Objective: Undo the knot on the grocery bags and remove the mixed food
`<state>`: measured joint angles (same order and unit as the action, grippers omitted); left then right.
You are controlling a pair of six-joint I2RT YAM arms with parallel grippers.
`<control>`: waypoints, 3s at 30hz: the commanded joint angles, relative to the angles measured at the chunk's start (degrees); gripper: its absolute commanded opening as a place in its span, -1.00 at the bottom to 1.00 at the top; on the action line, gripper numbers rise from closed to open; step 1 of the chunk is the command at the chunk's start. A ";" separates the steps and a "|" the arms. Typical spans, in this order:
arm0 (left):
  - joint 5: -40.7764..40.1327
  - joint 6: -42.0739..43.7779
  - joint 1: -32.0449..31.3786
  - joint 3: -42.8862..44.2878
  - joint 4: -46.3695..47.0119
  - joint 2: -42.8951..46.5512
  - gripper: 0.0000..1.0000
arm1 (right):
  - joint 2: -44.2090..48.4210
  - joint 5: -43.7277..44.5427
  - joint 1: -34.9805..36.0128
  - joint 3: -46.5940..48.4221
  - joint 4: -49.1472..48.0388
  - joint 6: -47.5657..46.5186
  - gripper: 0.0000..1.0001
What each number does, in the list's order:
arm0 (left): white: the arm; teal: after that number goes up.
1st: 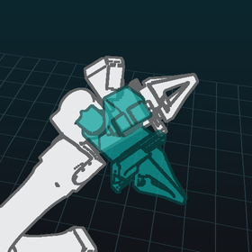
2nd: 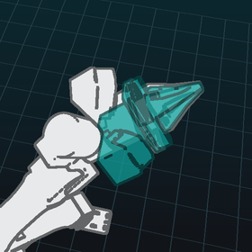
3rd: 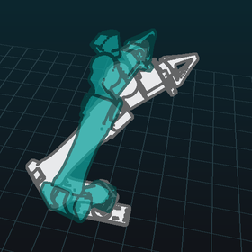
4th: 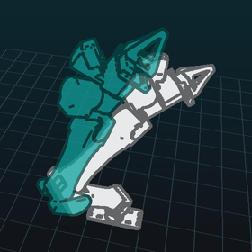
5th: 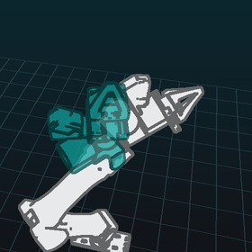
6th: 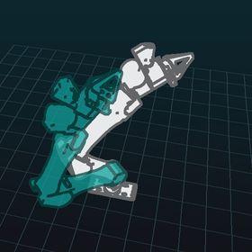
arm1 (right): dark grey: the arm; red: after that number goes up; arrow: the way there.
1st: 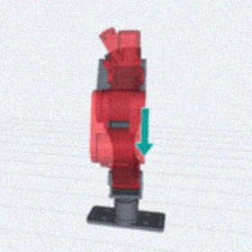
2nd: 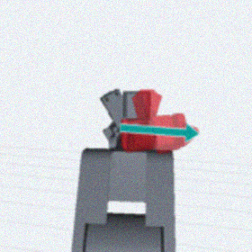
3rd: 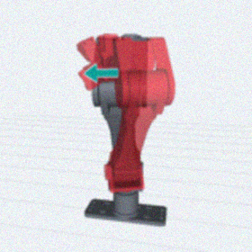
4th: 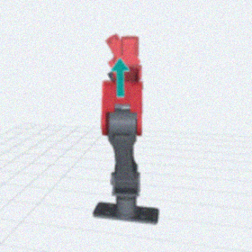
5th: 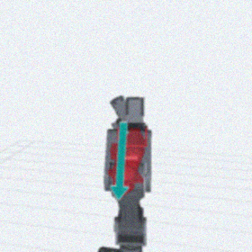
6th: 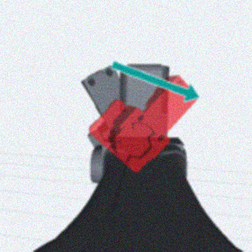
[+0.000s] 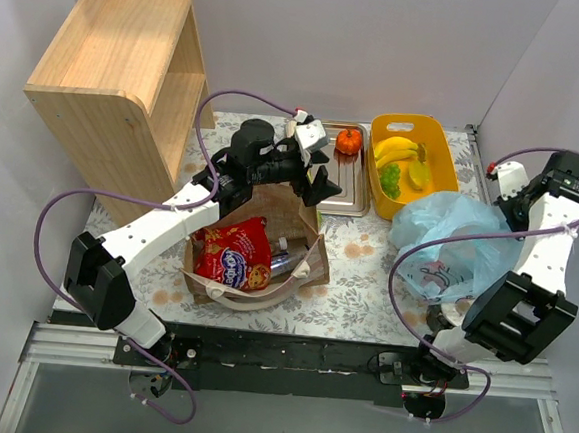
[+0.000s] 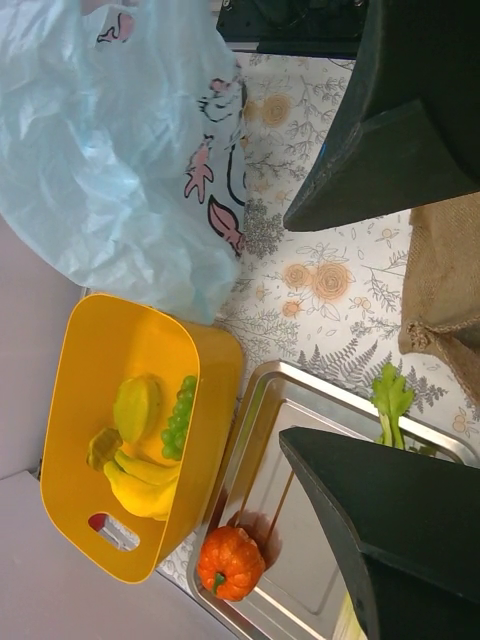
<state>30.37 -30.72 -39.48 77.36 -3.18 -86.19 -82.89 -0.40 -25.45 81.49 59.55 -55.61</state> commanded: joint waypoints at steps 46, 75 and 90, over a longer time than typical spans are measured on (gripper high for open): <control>-35.65 28.42 13.55 38.54 -30.21 -12.32 0.94 | 1.49 -39.85 65.18 16.87 -4.61 30.93 0.61; -23.96 -1.62 24.01 7.38 -38.04 26.68 0.95 | 3.35 -30.64 69.48 7.21 -15.52 40.84 0.76; 6.54 8.48 24.19 9.48 -38.04 18.97 0.96 | 10.19 -3.91 68.88 -3.26 -10.34 34.71 -0.97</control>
<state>29.28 -26.04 -15.38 86.65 -41.17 -64.42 -80.27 -10.85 46.35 81.43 45.89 -16.58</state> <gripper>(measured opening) 0.982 0.034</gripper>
